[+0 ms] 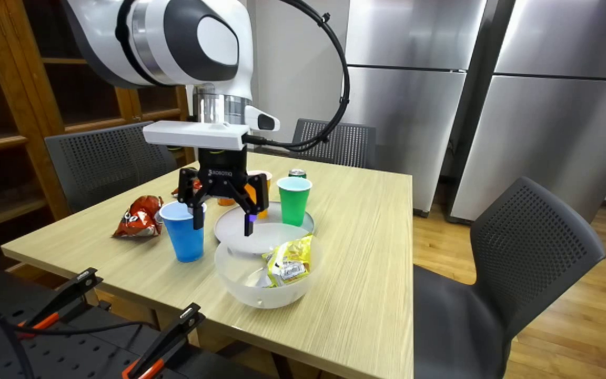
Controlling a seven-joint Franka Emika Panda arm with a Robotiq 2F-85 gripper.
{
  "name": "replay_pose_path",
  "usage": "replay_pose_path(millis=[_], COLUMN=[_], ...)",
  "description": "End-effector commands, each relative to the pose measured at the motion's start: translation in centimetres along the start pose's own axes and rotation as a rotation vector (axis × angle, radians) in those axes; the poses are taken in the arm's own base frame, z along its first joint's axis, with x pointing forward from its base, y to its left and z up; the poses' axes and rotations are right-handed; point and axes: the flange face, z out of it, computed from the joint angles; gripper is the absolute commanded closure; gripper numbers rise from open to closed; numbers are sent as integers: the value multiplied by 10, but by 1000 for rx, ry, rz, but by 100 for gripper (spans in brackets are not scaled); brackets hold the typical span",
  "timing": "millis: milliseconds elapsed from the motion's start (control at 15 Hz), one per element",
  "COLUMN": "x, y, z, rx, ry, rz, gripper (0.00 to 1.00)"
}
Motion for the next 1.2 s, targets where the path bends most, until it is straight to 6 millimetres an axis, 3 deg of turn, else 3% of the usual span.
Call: replay_pose_path(millis=[0,200,267,733,1133], x=[-7,-5,1,1,24], y=[-21,-31,-20,-20,-46], z=[-12,-15,-8,-5,-24], rx=[-19,-25,-14,-13,-30], ry=[46,67,32,27,88], rz=[-14,-14,-32,-31,-96], gripper=[0,0,0,0,0])
